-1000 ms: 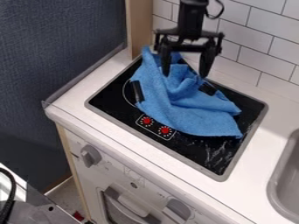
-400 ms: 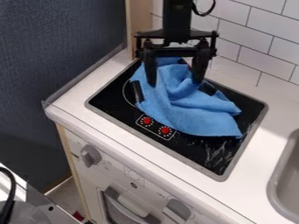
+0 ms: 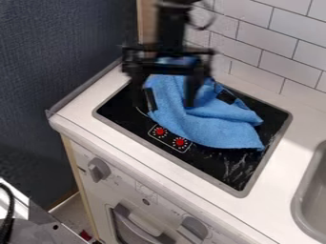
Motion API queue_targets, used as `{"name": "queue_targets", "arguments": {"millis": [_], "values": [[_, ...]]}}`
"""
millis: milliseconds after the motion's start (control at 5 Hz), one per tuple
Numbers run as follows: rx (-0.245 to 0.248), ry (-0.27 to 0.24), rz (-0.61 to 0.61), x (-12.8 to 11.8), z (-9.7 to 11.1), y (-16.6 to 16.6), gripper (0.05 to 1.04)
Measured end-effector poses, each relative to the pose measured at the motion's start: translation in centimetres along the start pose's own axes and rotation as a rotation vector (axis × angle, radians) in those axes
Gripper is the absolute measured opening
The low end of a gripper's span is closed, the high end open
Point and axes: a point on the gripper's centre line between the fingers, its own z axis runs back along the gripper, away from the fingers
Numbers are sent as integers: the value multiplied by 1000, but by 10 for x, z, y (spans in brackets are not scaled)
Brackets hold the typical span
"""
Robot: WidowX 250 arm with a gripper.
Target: Move the cloth from end to center
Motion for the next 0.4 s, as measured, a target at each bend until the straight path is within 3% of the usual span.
{"name": "queue_targets", "arguments": {"millis": [200,400], "values": [[-23,-12,-15,1,-4,34,1004],[17,-8,-222,1,-14,62,1004]]}}
